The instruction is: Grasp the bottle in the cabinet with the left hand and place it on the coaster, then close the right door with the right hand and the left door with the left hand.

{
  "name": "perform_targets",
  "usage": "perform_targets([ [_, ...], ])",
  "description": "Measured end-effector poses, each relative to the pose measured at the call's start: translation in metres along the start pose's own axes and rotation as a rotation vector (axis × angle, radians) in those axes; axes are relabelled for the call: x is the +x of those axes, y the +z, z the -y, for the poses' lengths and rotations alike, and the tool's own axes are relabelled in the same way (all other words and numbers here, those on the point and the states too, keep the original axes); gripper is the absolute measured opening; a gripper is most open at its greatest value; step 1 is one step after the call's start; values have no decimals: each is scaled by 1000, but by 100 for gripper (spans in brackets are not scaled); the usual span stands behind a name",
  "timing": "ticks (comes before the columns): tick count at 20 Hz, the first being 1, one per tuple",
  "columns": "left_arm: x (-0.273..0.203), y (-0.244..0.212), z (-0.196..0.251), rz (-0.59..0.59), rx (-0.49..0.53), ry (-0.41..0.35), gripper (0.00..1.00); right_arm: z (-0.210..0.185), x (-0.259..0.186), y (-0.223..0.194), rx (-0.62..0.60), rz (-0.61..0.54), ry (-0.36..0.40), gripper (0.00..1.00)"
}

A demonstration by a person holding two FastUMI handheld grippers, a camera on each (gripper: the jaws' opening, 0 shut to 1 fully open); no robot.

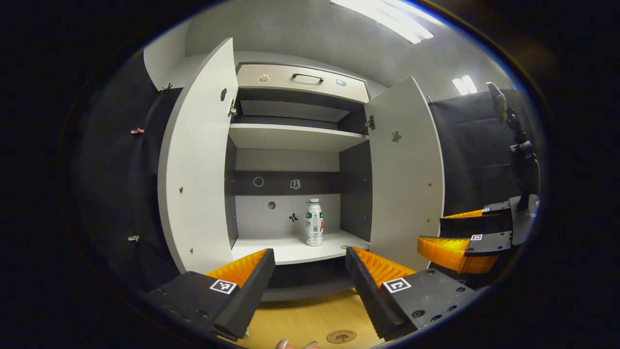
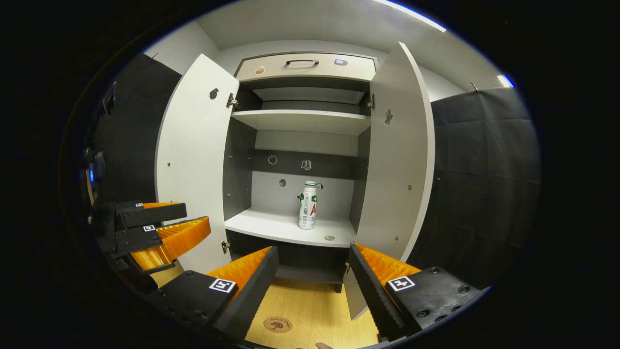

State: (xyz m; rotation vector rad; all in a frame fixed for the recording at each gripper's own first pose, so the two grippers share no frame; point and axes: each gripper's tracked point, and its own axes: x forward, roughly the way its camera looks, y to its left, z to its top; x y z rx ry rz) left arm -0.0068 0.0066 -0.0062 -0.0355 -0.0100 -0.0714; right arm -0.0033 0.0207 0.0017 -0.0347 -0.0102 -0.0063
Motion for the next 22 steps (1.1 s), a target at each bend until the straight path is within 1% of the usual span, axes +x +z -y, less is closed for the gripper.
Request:
perform_targets([
  [4,3,-12,-8,-27,-24,-21,94,-10,-3,3,2,16,-1,98],
  [6,8,-17,-12,-35,-37,-38,94,-12,-4,1,-15,19,-17,98],
  [7,11,-20,-14,-39,-44,-50,94,-12,-5,-2,-26,16,-31,98],
  [8,15,-22,-15,-39,-52,-65,94,-12,-5,-4,-34,13,-45,95],
  [9,20,-24,-14,-36,-63,-85,94,-13,-5,-6,-38,10,-52,98],
  [11,37,-31,-13,-41,-96,-112,95,-16,-4,-13,-33,-12,-45,98],
  [13,59,-35,-13,-42,-119,-119,95,-17,2,-14,-33,-21,-32,98],
  [15,87,-33,-14,-30,-115,-119,95,-12,14,-10,-36,-7,-29,98],
  [19,158,-25,-18,-8,-42,-91,95,2,45,-7,-43,24,-18,98],
  [22,218,-24,-9,5,-18,-98,95,10,68,-7,-65,33,9,98],
])
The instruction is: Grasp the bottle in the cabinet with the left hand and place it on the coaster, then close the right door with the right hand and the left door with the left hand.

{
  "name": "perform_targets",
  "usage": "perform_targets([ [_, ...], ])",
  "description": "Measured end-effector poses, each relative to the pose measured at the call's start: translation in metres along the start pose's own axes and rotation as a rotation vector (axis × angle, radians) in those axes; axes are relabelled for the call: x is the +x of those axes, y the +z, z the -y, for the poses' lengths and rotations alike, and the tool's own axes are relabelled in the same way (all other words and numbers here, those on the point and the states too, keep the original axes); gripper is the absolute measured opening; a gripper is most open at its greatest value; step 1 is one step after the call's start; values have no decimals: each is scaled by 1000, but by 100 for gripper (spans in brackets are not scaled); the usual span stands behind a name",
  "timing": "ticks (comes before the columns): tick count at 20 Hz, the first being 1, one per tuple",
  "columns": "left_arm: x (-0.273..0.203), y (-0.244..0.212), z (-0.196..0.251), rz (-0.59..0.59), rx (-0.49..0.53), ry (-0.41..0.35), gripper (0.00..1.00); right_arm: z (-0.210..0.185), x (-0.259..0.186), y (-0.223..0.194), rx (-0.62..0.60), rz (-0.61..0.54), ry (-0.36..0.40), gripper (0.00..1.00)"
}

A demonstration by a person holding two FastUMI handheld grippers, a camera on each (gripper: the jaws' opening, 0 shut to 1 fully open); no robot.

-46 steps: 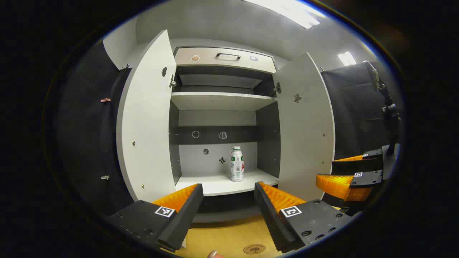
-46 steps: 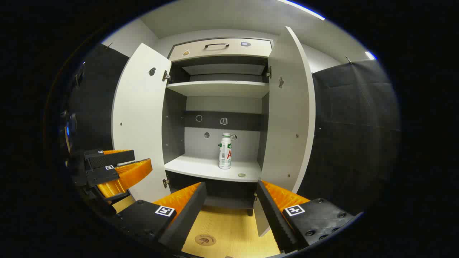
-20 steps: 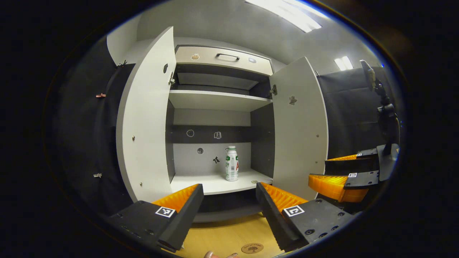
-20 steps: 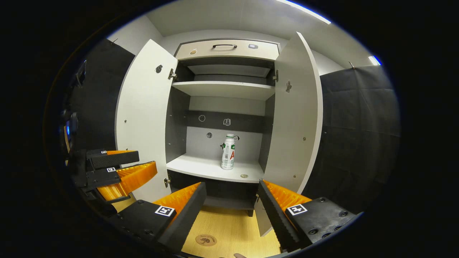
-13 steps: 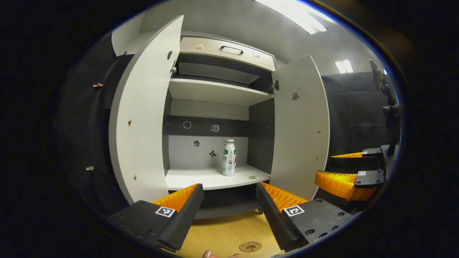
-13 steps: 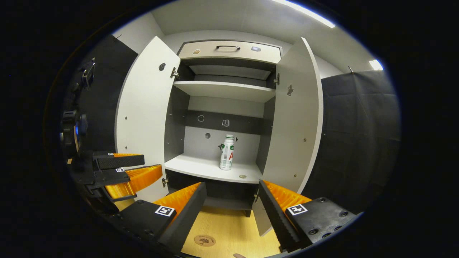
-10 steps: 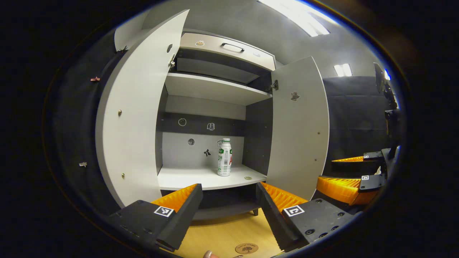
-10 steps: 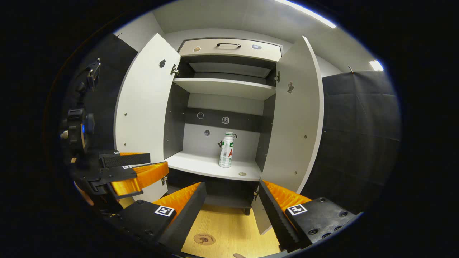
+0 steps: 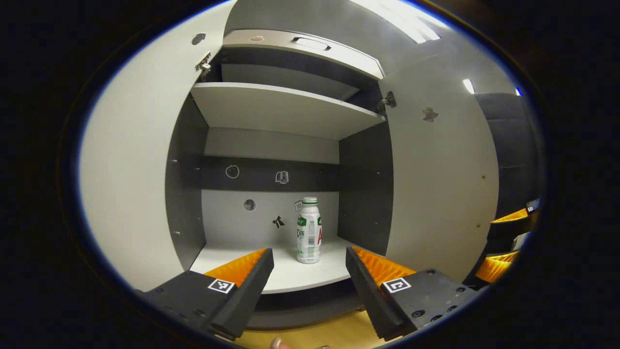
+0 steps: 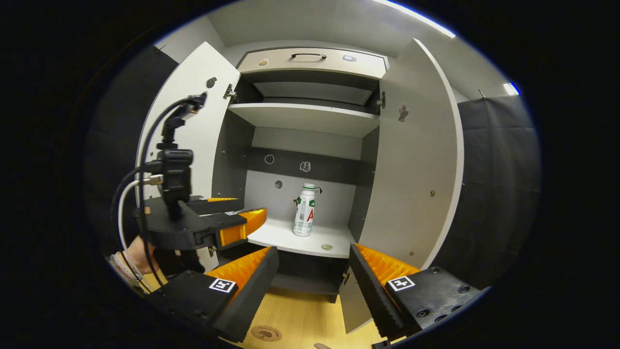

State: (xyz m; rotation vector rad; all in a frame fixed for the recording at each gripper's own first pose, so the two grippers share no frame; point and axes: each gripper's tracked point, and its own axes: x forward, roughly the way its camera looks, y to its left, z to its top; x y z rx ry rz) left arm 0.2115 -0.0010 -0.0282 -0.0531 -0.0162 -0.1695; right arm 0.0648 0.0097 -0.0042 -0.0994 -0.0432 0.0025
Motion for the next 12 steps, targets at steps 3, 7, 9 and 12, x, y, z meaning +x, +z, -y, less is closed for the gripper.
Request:
perform_targets([
  [3,59,-4,4,5,63,-20,95,11,23,-4,-10,5,1,98],
  [7,121,-16,8,14,70,-52,95,14,50,-11,-18,-5,29,98],
  [9,146,-25,6,12,57,-58,95,12,60,-13,-1,-10,52,98],
  [12,175,-39,-2,-14,57,-39,95,11,75,-19,17,-24,75,98],
])
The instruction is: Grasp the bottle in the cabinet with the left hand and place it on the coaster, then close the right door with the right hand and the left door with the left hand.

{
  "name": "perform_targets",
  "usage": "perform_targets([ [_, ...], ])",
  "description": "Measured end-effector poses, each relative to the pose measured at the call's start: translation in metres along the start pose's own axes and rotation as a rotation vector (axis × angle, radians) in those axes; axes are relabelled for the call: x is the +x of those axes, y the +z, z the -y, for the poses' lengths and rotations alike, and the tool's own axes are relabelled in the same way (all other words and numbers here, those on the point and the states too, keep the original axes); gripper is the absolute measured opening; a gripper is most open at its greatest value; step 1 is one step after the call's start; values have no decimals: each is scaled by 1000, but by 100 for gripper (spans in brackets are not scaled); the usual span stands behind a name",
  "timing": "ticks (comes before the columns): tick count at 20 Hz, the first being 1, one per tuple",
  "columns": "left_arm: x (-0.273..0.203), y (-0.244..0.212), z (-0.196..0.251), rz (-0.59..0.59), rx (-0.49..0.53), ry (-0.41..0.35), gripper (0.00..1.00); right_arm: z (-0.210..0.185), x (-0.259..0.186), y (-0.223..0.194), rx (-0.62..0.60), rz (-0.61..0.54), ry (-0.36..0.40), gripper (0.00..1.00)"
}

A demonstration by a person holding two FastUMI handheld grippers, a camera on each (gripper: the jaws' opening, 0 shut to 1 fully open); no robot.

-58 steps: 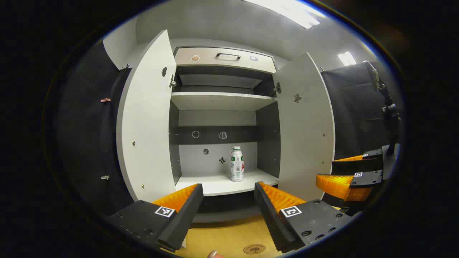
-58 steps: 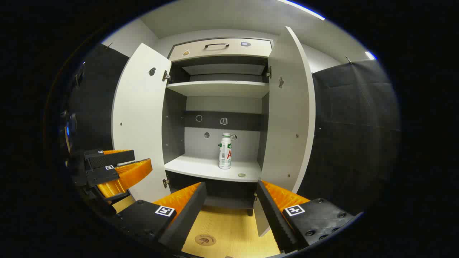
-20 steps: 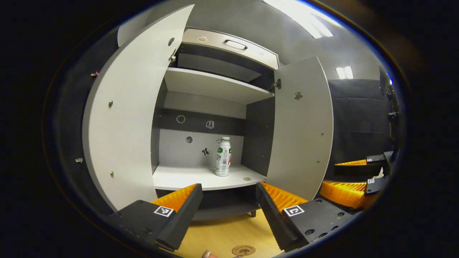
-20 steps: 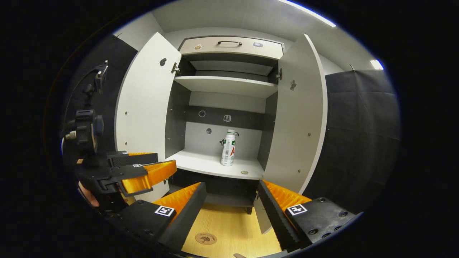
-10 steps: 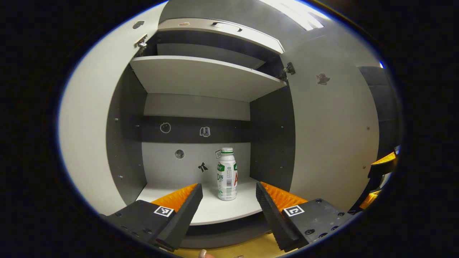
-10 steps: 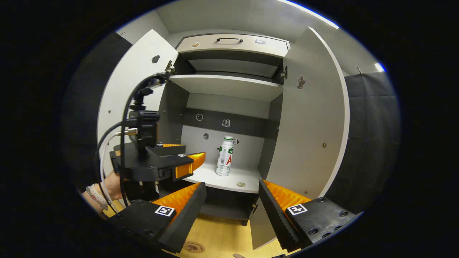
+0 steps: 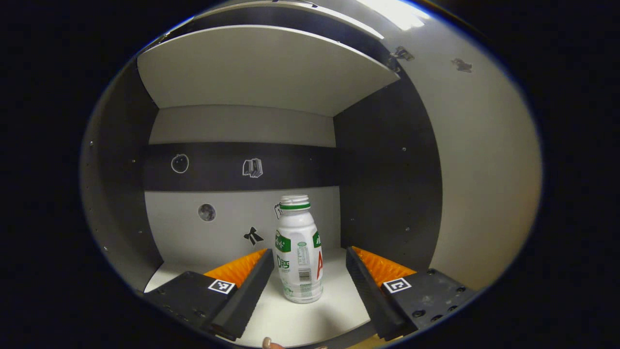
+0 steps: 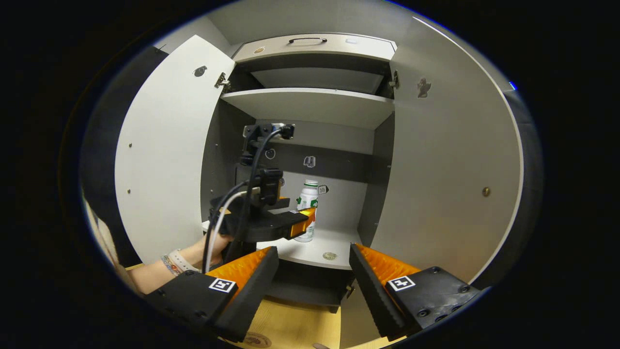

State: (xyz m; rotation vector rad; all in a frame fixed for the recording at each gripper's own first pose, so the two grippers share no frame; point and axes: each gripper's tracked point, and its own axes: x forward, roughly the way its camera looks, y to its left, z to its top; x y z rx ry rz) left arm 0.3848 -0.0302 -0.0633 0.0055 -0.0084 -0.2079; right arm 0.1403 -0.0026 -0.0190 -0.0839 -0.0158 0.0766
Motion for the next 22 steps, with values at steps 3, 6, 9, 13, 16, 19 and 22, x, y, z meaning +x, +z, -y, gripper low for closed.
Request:
perform_targets([
  [3,21,-11,-8,-17,4,15,95,3,13,-6,11,-14,12,98],
  [6,36,-18,-8,-25,-3,9,95,6,22,-10,24,-22,17,98],
  [9,46,-21,-10,-26,-8,11,95,8,29,-14,21,-31,23,98],
  [13,59,-24,-14,-41,-29,17,95,7,36,-19,6,-42,35,98],
  [16,62,-24,-12,-47,-36,16,91,9,38,-21,7,-47,39,98],
  [19,60,-25,-12,-55,-27,13,81,10,41,-21,18,-57,41,98],
  [22,58,-23,-11,-62,-20,6,81,14,41,-18,28,-46,31,98],
])
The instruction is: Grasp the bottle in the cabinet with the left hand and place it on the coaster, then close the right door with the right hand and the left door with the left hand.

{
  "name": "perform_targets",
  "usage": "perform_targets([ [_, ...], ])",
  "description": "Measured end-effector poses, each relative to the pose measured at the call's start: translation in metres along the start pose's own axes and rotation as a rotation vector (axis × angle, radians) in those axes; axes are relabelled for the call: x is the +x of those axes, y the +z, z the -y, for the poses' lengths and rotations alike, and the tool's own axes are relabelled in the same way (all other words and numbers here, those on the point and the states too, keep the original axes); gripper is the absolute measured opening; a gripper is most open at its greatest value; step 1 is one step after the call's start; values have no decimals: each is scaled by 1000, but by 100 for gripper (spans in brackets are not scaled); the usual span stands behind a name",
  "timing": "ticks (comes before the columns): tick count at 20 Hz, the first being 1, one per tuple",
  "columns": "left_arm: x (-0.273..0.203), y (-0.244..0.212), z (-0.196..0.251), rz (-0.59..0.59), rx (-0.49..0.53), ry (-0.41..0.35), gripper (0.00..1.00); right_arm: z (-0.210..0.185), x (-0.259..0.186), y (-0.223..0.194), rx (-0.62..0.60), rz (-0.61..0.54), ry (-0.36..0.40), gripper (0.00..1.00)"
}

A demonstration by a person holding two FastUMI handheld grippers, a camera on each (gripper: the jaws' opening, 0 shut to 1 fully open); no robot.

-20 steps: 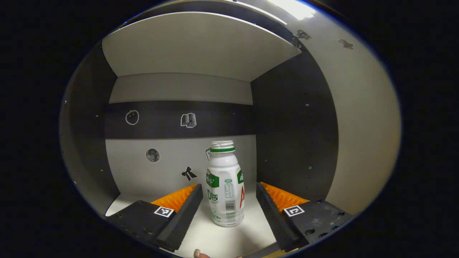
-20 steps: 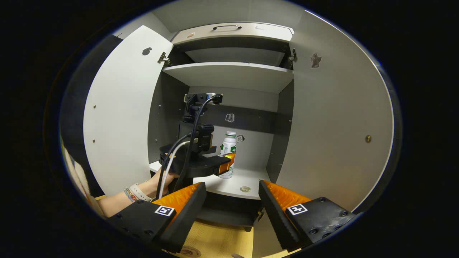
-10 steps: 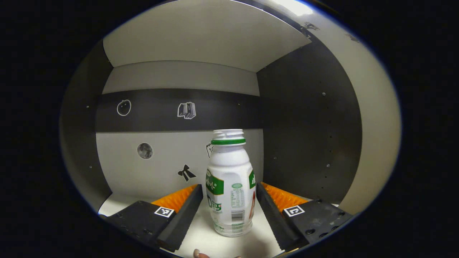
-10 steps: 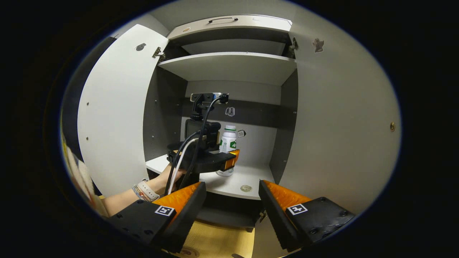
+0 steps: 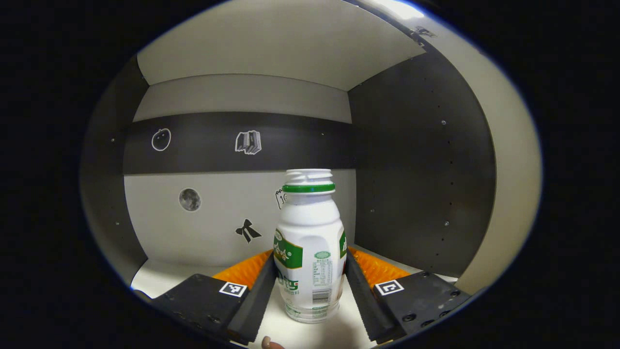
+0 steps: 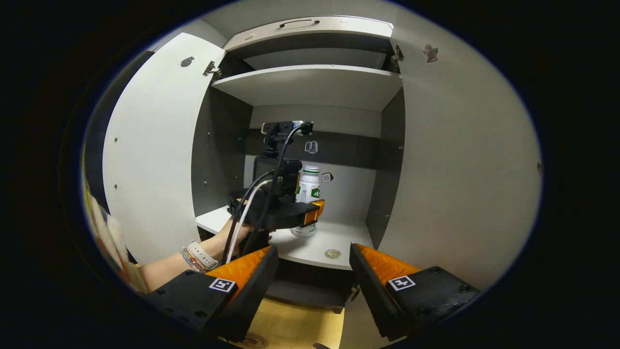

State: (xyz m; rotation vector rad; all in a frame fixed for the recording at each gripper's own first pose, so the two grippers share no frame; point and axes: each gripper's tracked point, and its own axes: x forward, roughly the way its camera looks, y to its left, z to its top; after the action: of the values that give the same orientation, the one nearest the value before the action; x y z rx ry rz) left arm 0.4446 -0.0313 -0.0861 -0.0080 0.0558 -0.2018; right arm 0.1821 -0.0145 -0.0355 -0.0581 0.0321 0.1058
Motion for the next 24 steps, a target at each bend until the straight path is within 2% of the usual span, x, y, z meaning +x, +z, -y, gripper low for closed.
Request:
perform_targets([
  [7,-41,26,-5,50,5,27,81,3,-11,1,-1,5,-29,98],
  [14,-125,33,0,77,-7,30,81,-9,-51,4,-31,29,-71,98],
  [24,-260,-7,39,23,-26,-44,81,-11,-136,-7,-86,9,-243,98],
])
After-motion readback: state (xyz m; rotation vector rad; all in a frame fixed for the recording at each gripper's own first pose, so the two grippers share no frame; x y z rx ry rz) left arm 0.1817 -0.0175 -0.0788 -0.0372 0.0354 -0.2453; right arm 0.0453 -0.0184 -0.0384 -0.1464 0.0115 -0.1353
